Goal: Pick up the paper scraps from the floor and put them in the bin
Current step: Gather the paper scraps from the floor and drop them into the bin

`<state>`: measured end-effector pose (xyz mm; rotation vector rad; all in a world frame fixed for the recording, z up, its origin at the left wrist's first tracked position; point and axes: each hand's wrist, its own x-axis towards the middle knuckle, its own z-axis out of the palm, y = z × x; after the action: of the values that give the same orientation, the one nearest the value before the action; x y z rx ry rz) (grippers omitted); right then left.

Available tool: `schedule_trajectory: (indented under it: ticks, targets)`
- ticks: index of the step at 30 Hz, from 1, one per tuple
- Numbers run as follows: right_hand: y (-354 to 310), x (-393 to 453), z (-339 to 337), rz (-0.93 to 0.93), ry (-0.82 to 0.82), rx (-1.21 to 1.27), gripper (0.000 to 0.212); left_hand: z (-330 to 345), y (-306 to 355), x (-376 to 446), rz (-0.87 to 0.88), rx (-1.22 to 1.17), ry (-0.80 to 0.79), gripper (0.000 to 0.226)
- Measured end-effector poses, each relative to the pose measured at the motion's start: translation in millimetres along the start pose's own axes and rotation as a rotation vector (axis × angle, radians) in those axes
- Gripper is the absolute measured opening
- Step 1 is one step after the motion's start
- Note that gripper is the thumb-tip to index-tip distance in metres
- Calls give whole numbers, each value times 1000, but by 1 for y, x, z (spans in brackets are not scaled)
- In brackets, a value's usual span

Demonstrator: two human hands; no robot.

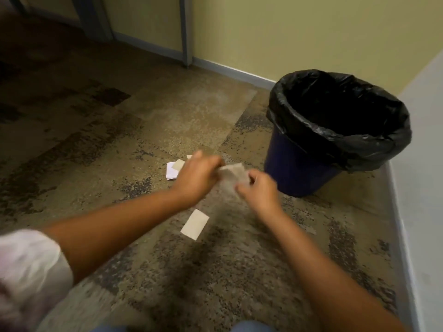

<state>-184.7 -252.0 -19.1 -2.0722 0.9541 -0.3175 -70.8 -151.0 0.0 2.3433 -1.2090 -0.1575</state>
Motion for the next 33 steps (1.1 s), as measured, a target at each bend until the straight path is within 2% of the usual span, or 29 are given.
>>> schedule_trajectory:
  ticks: [4, 6, 11, 13, 15, 16, 18, 21, 24, 28, 30, 33]
  targets:
    - [-35, 28, -89, -152, 323, -15, 7, -40, 73, 66, 211, -31, 169, 7]
    - [-43, 38, -129, -212, 451, -74, 13, -51, 108, 94, 285, -32, 237, 11]
    - [-43, 61, -194, -218, 581, -183, 21, -54, 173, 137, 331, 10, 343, 20]
    - [-37, 68, -206, -182, 596, -203, 27, -47, 189, 147, 343, 19, 315, 25]
    - [-26, 74, -214, -94, 528, -250, 34, -40, 194, 153, 342, 22, 165, 39]
    - [-18, 77, -217, -28, 460, -302, 36, -38, 192, 154, 339, 26, 84, 54]
    - [-4, 77, -216, 103, 333, -385, 35, -37, 176, 151, 318, 27, 6, 78]
    - [9, 65, -206, 136, 361, -362, 40, -44, 126, 145, 248, 20, 65, 76]
    - [4, 48, -187, -49, 519, -371, 42, -53, 60, 132, 148, 74, 91, 67]
    - [-26, 35, -135, -418, 662, -705, 36, -51, -28, 106, 1, 175, 20, 66]
    - [-39, 36, -98, -496, 642, -700, 34, -45, -66, 96, -52, 228, -67, 70]
    - [-41, 52, -35, -425, 407, -571, 34, -31, -113, 88, -159, 257, -179, 78]
